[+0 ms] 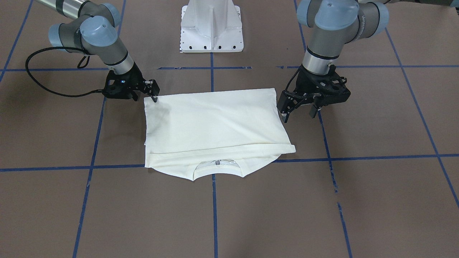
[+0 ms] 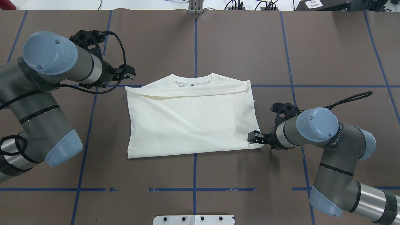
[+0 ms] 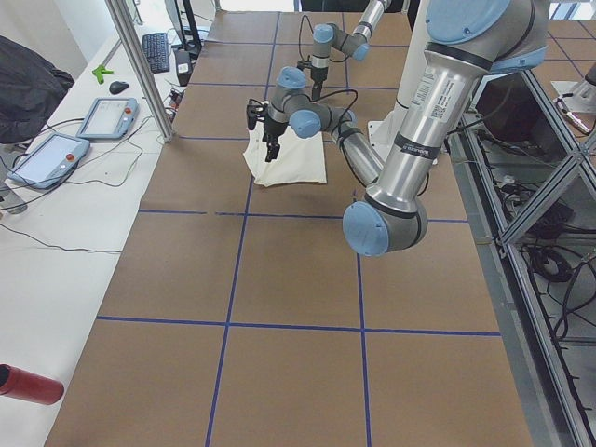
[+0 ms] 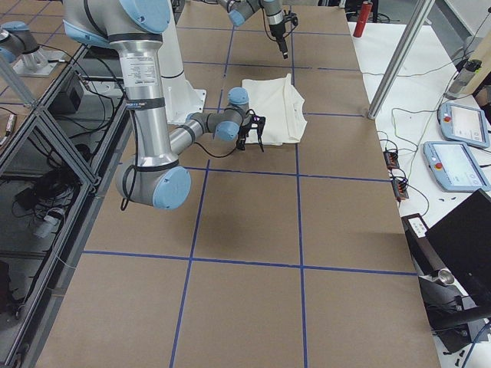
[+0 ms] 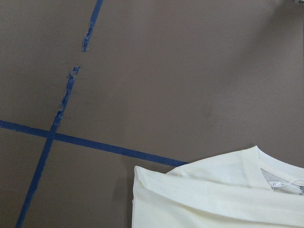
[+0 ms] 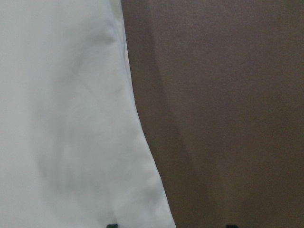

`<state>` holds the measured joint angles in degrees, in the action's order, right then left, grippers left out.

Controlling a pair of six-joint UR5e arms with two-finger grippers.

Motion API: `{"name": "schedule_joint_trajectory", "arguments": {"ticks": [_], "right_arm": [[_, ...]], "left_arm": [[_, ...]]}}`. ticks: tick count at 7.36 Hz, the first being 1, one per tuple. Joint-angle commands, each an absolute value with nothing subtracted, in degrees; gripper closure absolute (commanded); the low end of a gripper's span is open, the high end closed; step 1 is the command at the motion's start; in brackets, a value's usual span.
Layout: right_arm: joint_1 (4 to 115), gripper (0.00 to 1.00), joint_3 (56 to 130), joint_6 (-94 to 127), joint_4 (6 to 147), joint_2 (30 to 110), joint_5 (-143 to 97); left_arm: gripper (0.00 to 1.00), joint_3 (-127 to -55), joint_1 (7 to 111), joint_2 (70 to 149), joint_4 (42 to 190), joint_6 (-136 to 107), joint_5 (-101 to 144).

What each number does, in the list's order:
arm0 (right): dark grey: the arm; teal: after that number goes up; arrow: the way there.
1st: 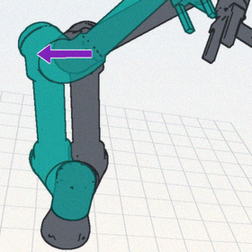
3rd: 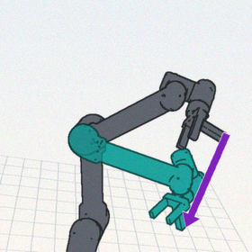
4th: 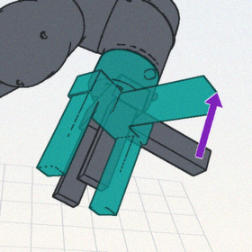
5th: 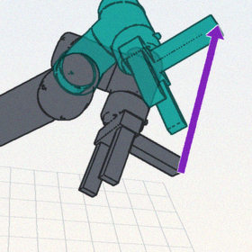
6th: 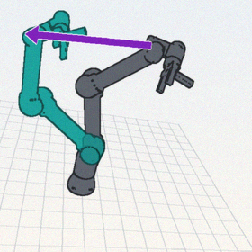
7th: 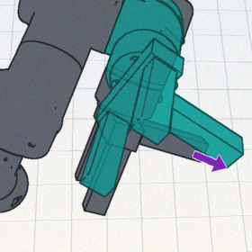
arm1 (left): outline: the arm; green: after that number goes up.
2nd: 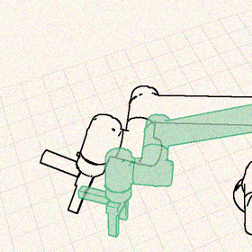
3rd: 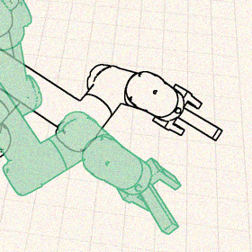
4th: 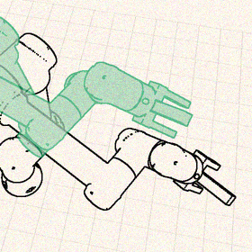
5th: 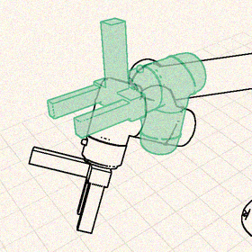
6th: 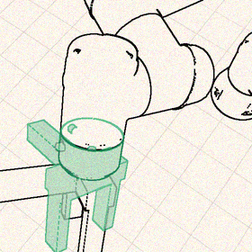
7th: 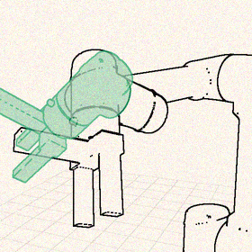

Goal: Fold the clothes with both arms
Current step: 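Lower the right gripper to the folded shirt's side edge and grasp it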

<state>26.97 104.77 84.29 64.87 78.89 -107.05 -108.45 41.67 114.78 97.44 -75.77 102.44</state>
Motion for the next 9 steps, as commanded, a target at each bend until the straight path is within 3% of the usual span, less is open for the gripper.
{"name": "schedule_joint_trajectory", "arguments": {"ticks": [1,2,6,9], "right_arm": [[27.0,0.85,104.0,84.3,64.9,77.8,-107.1],[27.0,1.0,104.1,84.2,65.0,77.6,-107.2],[27.6,1.0,108.9,84.3,64.9,80.1,-107.5],[18.8,1.0,122.3,84.6,64.7,95.2,-107.1]], "left_arm": [[0.0,-108.4,41.7,114.7,97.5,-75.8,102.4],[0.0,-108.5,41.7,114.2,97.5,-75.8,102.4],[0.0,-108.5,41.6,113.9,97.7,-75.8,102.5],[0.0,-108.7,41.5,113.9,97.6,-76.4,102.4]]}}
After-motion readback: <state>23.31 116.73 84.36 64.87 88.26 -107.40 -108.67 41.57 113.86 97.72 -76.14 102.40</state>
